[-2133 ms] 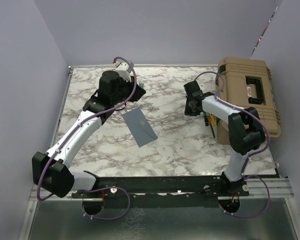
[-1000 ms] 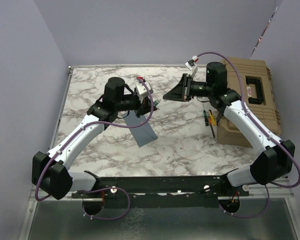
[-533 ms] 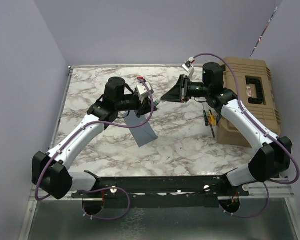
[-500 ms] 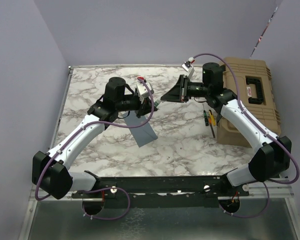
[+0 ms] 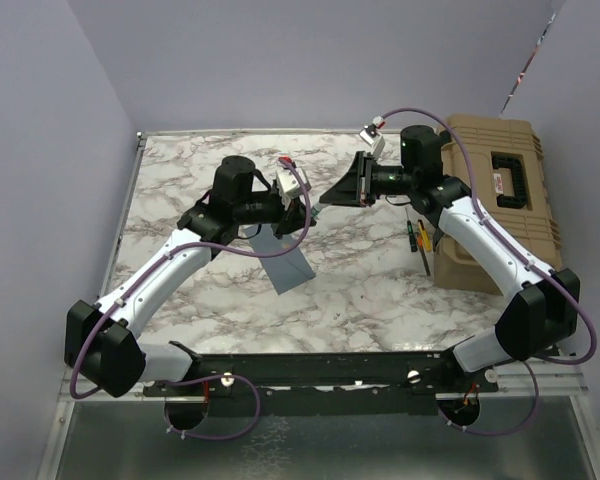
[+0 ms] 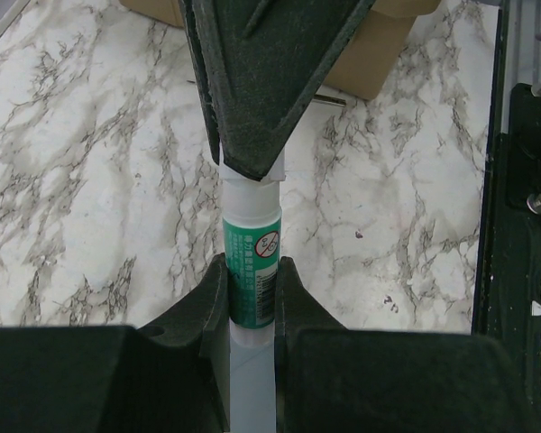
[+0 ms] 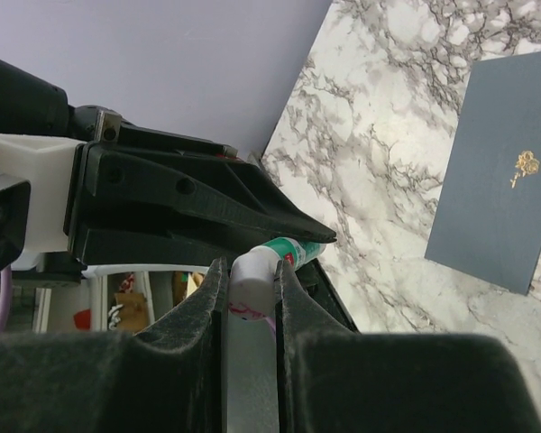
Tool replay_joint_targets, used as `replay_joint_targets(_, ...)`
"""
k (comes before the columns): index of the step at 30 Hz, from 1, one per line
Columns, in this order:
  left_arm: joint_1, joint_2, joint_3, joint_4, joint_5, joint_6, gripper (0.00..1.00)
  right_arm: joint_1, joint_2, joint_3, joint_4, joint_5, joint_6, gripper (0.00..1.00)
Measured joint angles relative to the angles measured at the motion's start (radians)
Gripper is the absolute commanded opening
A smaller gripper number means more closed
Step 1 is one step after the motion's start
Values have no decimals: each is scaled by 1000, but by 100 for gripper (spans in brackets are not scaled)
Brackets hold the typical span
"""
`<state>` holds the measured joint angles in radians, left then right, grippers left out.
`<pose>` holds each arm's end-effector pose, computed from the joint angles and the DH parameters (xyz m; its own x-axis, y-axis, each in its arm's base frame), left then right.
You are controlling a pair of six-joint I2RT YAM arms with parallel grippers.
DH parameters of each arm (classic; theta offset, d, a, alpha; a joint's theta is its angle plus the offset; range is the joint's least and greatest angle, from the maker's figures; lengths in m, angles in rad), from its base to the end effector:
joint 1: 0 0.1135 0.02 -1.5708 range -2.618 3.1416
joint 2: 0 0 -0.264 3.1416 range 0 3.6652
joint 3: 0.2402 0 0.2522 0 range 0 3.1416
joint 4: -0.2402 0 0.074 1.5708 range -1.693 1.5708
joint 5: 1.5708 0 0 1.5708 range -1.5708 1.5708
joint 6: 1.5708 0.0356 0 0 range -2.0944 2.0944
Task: Place the letter into the envelope and seal it
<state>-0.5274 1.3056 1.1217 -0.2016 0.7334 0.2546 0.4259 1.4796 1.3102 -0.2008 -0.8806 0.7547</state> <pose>0.2435 -0.1694 0.3447 -0.0853 0.2662 -0.9601 0.9624 0.2715 -0.0102 0.2961 0.1645 0.3593 -0.8687 0.0849 -0.4880 -0.4428 0.3084 0.8419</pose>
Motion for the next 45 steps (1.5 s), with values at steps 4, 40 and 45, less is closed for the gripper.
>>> replay_joint_targets(4, -6, 0, 0, -11, -3, 13, 0, 1, 13, 31, -65, -1, -20, 0)
replay_joint_targets(40, -89, 142, 219, -373, -127, 196, 0, 43, 105, 237, -532, 186, -175, 0)
replay_joint_targets(45, -89, 146, 228, -406, -146, 208, 0, 51, 100, 192, -484, 187, -125, 0)
